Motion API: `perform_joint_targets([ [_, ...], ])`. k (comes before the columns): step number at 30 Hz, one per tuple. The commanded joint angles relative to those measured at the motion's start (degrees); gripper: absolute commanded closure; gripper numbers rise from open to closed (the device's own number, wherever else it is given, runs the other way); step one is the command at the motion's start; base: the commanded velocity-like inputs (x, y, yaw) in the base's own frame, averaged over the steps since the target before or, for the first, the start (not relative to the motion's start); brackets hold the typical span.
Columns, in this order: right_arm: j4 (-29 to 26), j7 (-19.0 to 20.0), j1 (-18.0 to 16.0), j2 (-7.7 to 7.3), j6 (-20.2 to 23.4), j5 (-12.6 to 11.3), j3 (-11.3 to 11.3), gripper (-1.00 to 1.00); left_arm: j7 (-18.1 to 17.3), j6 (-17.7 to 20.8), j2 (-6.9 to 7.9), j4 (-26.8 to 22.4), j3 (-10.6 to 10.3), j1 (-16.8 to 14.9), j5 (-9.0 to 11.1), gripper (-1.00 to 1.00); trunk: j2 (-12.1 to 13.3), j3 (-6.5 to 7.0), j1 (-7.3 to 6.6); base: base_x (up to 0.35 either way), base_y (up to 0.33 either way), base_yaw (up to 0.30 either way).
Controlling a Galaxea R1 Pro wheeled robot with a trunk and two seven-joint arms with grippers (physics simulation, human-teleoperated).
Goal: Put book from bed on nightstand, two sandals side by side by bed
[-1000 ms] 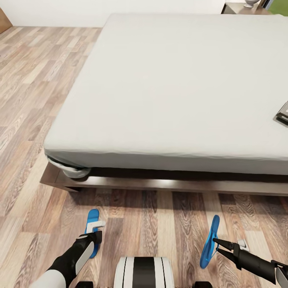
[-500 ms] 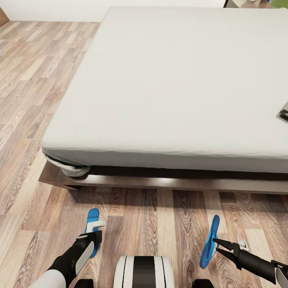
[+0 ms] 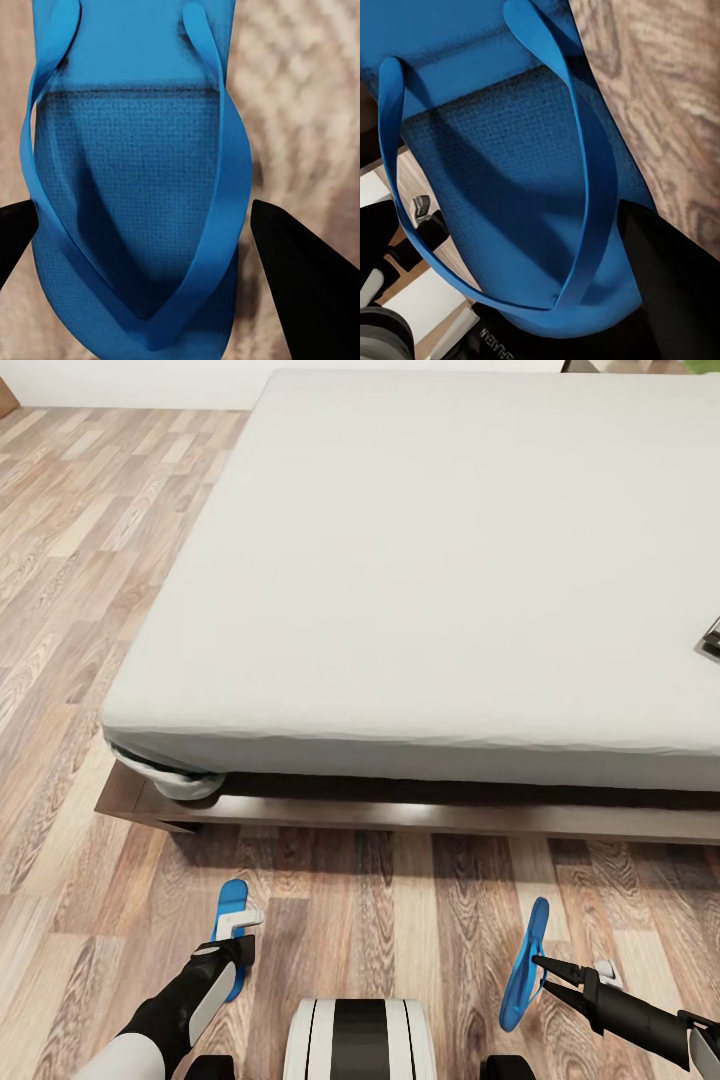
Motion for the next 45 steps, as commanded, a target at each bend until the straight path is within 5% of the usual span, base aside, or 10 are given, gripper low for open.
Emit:
perform_joint_targets([
  [1,-0.02,0.26,-0.03,0.03,0.61,0.33,-0.39,1.0,0.31,0.15,0.13,0.55,-0.61,-0.01,1.63,1.0,0.0,-0.03,0.03,0.0,0.0,0.0],
  [45,-0.02,0.26,-0.03,0.03,0.61,0.33,-0.4,1.0,0.33,0.24,0.13,0.46,-0.61,-0.01,1.63,1.0,0.05,0.86,-0.08,0.0,0.0,0.0],
])
